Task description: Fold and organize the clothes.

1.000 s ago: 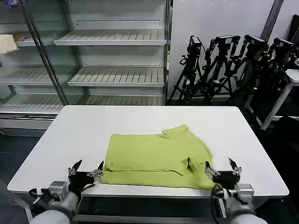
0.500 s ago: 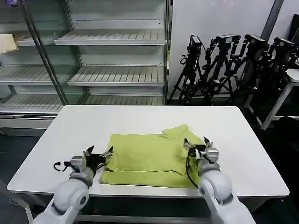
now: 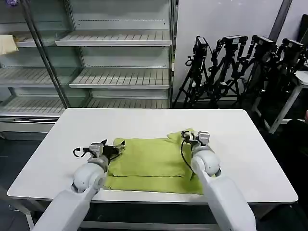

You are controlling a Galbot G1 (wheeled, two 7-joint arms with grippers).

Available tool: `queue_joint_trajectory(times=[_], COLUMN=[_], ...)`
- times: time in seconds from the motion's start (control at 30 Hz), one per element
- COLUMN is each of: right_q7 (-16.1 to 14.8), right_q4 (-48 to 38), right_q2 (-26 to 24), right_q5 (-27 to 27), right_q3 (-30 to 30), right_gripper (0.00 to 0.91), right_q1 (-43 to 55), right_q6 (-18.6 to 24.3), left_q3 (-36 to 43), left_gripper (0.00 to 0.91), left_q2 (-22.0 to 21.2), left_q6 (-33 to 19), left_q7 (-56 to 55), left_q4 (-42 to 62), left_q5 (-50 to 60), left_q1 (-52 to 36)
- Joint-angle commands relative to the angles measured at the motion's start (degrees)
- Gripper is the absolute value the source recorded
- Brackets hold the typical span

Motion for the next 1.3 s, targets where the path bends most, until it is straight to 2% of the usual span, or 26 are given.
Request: queue_joint_trajectory(times=[0.03,0.23,0.27,0.3,0.33,0.37,0.4,0.43,0.5,0.53,0.57,1.07,1.3], right_q7=[0.0,-0.6,-0.9,-2.0,-2.2,-2.5,-2.7,-2.7,-2.4,-2.3,-2.2,-2.6,-4.2], right_q4=[-8.5,-10.0,-10.3,-10.5,-10.5,-10.4,-10.3,-10.2,-10.3,-10.4,-10.5,-8.8,-2.4], right_q2=[0.8,1.4,1.4,1.2,1.1,1.0,1.0,1.0,1.2,1.3,1.4,1.8,0.0], right_q5=[2.3,3.3,3.5,3.2,3.1,3.2,3.3,3.6,4.8,5.0,5.4,6.8,4.4], right_q3=[-1.1,-1.0,-1.1,-1.4,-1.7,-2.0,-2.0,-2.1,-2.3,-2.3,-2.3,-1.9,-2.1], right_gripper=[0.907,0.907,0.907,0.907,0.907,0.907,0.836,0.836,0.322,0.101,0.000,0.000,0.000], right_q1=[5.7,5.6,5.6,5.5,5.5,5.4,5.3,5.2,5.2,5.1,5.2,4.6,2.5], right_q6=[0.0,-0.1,-0.1,-0.1,-0.1,-0.1,-0.1,-0.2,-0.2,-0.2,-0.2,-0.1,0.1], left_q3=[3.5,3.2,2.9,2.6,2.3,2.1,1.7,1.7,1.8,1.8,1.9,0.7,-0.5], left_gripper=[0.907,0.907,0.725,0.131,0.020,0.020,0.020,0.020,0.020,0.020,0.010,0.020,0.020], left_q2=[-0.5,-0.3,-0.5,-0.7,-0.7,-0.8,-0.7,-0.5,-0.1,0.2,0.4,2.5,2.6], left_q6=[0.1,0.1,0.0,0.0,0.0,0.0,0.0,0.0,0.1,0.1,0.1,0.0,0.0], left_q7=[0.0,0.5,0.6,0.6,0.6,0.7,1.1,1.6,2.4,2.6,2.8,3.0,3.2], left_q4=[5.7,6.1,5.8,5.5,5.5,5.4,5.2,4.9,4.0,3.7,3.1,1.3,-0.8], left_q5=[-0.6,-0.7,-0.7,-0.7,-0.6,-0.6,-0.8,-1.1,-1.4,-1.4,-1.4,-4.0,-5.5], left_q1=[-5.8,-4.9,-4.3,-3.7,-3.3,-3.0,-2.6,-2.2,-1.4,-1.0,-0.5,1.0,1.3])
